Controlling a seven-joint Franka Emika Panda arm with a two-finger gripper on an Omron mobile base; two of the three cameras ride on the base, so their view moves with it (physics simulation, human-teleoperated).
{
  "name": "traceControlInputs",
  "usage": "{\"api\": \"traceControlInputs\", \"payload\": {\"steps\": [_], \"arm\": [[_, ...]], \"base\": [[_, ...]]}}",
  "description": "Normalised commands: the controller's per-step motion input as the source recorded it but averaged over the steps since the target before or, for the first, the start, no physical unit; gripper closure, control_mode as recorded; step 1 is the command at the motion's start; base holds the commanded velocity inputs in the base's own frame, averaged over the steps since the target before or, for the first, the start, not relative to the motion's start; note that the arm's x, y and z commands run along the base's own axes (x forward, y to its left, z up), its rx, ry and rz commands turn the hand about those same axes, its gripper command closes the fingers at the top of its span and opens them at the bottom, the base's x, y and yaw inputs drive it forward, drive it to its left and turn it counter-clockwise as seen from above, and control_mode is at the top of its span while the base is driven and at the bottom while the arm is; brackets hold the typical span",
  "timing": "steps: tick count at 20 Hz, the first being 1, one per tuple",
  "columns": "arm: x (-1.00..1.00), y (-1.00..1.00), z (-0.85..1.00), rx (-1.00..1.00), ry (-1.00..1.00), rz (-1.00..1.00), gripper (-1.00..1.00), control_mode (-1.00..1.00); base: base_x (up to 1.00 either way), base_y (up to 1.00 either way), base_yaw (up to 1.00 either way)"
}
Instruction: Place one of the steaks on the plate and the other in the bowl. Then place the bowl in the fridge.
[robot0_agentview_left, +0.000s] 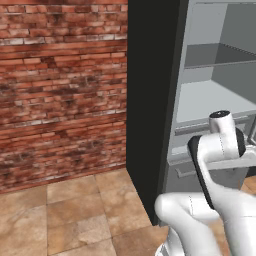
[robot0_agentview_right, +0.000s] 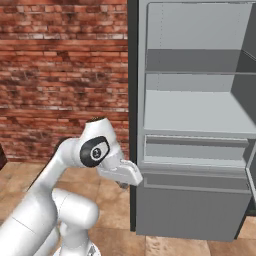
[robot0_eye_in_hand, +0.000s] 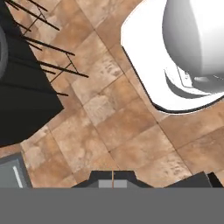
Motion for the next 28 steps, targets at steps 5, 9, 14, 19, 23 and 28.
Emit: {"api": "traceControlInputs", "payload": {"steps": [5, 9, 14, 19, 23, 28], "arm": [[-0.29, 0.78, 0.34, 0.07, -0.23, 0.00, 1.00, -1.00], [-0.23, 0.44, 0.44, 0.00, -0.05, 0.02, 1.00, -1.00], [-0.19, 0.45, 0.35, 0.01, -0.03, 0.14, 1.00, -1.00], [-0.02, 0.65, 0.00, 0.00, -0.03, 0.28, 1.00, -1.00], [0.00, 0.34, -0.01, 0.00, 0.00, 0.28, 1.00, -1.00], [0.00, 0.10, 0.00, 0.03, 0.00, 0.18, 1.00, -1.00]], "base": [[0.00, 0.00, 0.00], [0.00, 0.00, 0.00], [0.00, 0.00, 0.00], [0.00, 0.00, 0.00], [0.00, 0.00, 0.00], [0.00, 0.00, 0.00]]}}
